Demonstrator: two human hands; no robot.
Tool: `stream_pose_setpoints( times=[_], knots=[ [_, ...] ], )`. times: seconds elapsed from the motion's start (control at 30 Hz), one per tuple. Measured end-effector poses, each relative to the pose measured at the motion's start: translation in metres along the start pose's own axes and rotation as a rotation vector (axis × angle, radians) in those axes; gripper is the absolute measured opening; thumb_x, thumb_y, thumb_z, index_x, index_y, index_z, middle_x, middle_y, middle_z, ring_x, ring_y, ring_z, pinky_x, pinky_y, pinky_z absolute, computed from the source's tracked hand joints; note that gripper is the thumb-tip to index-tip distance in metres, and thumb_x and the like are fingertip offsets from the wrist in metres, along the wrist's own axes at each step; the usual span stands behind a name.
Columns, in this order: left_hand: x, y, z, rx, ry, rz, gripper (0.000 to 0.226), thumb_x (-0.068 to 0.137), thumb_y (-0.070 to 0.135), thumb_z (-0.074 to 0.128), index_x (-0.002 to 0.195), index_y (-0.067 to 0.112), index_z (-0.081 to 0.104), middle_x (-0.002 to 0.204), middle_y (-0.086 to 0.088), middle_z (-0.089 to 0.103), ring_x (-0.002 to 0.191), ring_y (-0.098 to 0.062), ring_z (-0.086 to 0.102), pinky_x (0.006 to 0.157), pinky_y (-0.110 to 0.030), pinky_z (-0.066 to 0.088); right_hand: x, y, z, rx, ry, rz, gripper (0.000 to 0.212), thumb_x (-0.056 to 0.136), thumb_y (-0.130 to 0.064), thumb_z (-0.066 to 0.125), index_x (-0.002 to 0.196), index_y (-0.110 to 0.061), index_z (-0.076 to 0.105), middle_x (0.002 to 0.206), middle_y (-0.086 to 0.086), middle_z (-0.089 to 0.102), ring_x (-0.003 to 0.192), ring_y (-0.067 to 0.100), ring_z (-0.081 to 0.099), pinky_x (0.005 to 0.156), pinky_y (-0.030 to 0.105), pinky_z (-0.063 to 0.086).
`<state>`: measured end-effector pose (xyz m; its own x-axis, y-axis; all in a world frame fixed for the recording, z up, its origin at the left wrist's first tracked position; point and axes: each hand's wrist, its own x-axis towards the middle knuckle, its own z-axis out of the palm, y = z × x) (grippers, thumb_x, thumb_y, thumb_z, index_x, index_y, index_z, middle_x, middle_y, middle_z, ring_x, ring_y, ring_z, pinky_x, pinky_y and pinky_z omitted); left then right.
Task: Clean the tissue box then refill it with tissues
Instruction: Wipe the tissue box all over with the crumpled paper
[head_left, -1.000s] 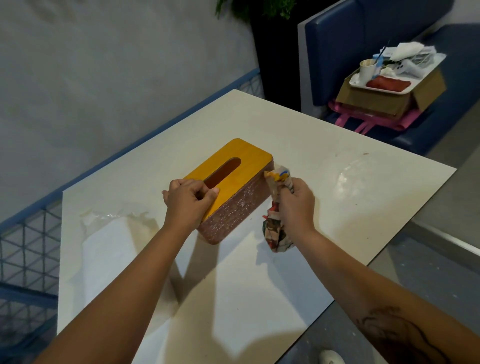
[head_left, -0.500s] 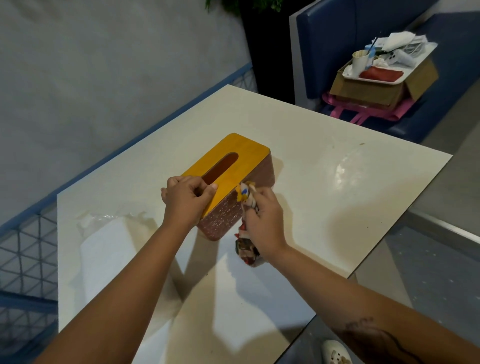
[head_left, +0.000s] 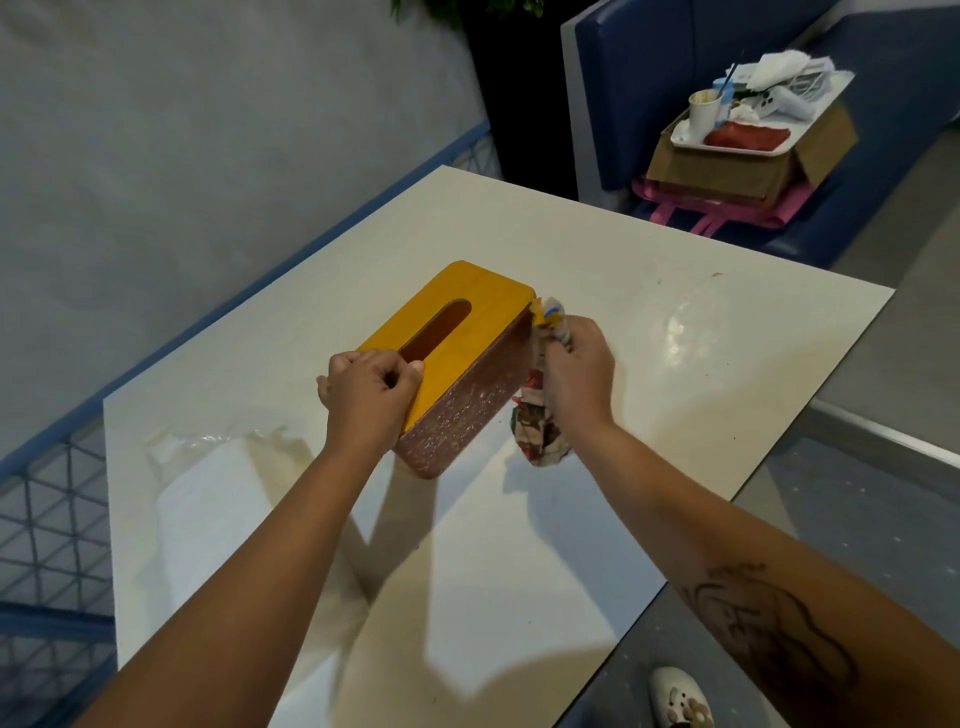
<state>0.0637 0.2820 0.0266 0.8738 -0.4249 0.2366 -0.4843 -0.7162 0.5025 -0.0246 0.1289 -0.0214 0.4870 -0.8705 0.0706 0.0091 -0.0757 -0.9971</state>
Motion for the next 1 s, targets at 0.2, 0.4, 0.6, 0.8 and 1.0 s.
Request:
stream_pose_setpoints(
  times=[0.2, 0.4, 0.6, 0.8, 1.0],
  knots=[
    [0.001, 0.000, 0.000, -0.001, -0.011, 0.001, 0.027, 0.092, 0.033, 0.052, 0.070, 0.019, 0.057, 0.074, 0.018, 0.047, 0.102, -0.013, 0.033, 0.107, -0.055, 0.024, -0.041, 0.012, 0.021, 0.023, -0.083, -0.154, 0.019, 0.086, 0.005, 0.052, 0.096, 0.001, 0.068, 0.088, -0.005, 0.048, 0.077, -0.007, 0.049, 0.063, 0.003, 0.035],
    [0.002, -0.002, 0.000, 0.016, -0.019, 0.013, 0.028, 0.092, 0.033, 0.053, 0.068, 0.018, 0.055, 0.070, 0.020, 0.044, 0.108, -0.019, 0.038, 0.107, -0.055, 0.022, -0.081, 0.021, 0.029, -0.014, -0.245, -0.294, 0.026, 0.087, 0.003, 0.052, 0.107, 0.000, 0.067, 0.093, -0.004, 0.053, 0.080, 0.008, 0.051, 0.068, 0.007, 0.037],
    [0.002, -0.004, 0.001, 0.014, -0.009, 0.011, 0.028, 0.092, 0.034, 0.052, 0.071, 0.017, 0.058, 0.078, 0.013, 0.048, 0.113, -0.022, 0.040, 0.107, -0.056, 0.023, -0.077, 0.004, 0.009, 0.089, -0.388, 0.044, 0.020, 0.087, -0.008, 0.054, 0.070, 0.002, 0.055, 0.068, 0.015, 0.049, 0.063, 0.026, 0.054, 0.055, 0.035, 0.050],
    [0.001, -0.004, 0.002, 0.010, 0.004, 0.007, 0.028, 0.092, 0.035, 0.052, 0.070, 0.018, 0.057, 0.082, 0.010, 0.051, 0.111, -0.021, 0.040, 0.108, -0.056, 0.021, -0.035, 0.002, -0.015, 0.143, -0.028, 0.313, 0.025, 0.091, -0.011, 0.046, 0.068, -0.004, 0.051, 0.065, 0.019, 0.048, 0.052, 0.019, 0.050, 0.052, 0.027, 0.048],
    [0.002, -0.006, 0.002, 0.011, -0.014, 0.022, 0.029, 0.092, 0.035, 0.051, 0.072, 0.015, 0.059, 0.084, 0.009, 0.052, 0.111, -0.020, 0.039, 0.108, -0.054, 0.021, -0.026, 0.010, 0.014, -0.083, -0.129, 0.194, 0.037, 0.084, -0.017, 0.045, 0.049, -0.025, 0.035, 0.070, 0.005, 0.042, 0.064, 0.026, 0.048, 0.061, 0.042, 0.050]
  ],
)
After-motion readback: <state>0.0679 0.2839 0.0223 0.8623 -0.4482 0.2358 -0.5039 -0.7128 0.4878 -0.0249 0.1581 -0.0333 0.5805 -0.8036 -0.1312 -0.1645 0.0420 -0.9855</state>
